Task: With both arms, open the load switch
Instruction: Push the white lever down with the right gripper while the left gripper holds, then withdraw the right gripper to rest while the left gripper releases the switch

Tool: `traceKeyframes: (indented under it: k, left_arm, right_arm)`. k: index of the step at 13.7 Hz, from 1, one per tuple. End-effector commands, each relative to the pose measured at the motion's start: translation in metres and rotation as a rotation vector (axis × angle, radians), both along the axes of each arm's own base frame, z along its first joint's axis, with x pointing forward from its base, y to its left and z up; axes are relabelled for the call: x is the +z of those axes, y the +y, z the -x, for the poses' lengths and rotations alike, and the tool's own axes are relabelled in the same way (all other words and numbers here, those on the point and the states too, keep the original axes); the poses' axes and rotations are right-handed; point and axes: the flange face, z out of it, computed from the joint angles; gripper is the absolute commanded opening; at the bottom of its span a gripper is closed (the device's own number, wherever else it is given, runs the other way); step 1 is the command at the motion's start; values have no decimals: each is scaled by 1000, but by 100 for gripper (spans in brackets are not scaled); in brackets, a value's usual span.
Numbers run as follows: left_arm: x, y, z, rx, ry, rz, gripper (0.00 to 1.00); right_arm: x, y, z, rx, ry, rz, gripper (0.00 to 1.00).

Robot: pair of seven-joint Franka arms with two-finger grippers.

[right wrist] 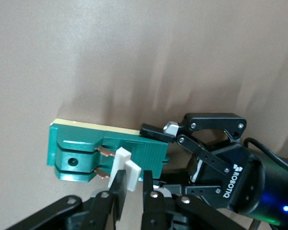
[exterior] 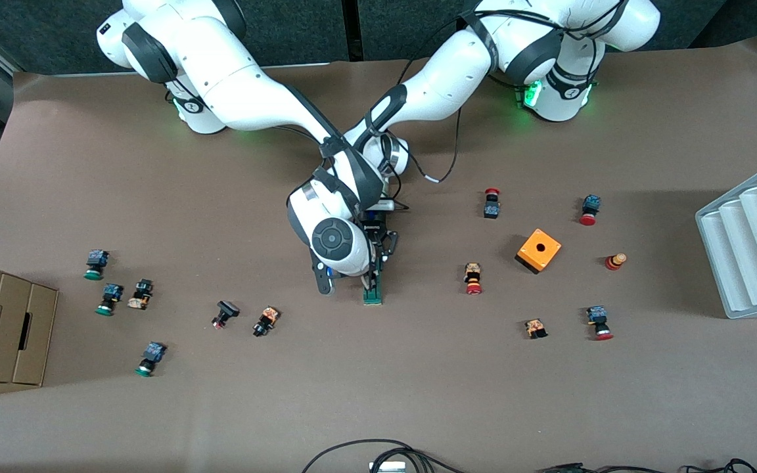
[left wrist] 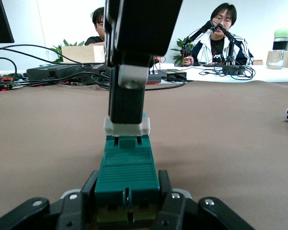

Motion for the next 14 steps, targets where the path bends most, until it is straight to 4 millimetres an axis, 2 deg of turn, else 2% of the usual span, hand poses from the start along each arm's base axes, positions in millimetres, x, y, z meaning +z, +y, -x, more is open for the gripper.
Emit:
traceKeyframes:
  k: [1, 5, 7, 8, 10, 11, 12, 14]
  left_arm:
    - [-24, 0, 7, -10, 18, -11, 53]
    - [-24, 0, 7, -10, 18, -11, 53]
    - [-23, 0, 6, -10, 18, -10, 53]
    - [-23, 0, 6, -10, 18, -10, 53]
    - [-23, 0, 6, -10, 18, -10, 53]
    - [-23, -1, 6, -11, 19, -9, 54]
    - [-23, 0, 6, -11, 19, -10, 54]
    - [-22, -1, 6, -8, 20, -6, 57]
  right_arm:
    - [-15, -1, 10, 18, -28, 28, 22]
    - [-14, -1, 10, 17, -31, 25, 22]
    - [1, -5, 1, 5, -44, 12, 23]
    - [14, -6, -1, 3, -51, 3, 28]
    - [39, -13, -9, 1, -68, -1, 70]
    - [48, -23, -18, 11, -80, -2, 85]
    - [59, -28, -24, 28, -97, -8, 94]
    - [96, -57, -44, 97, -142, -35, 98]
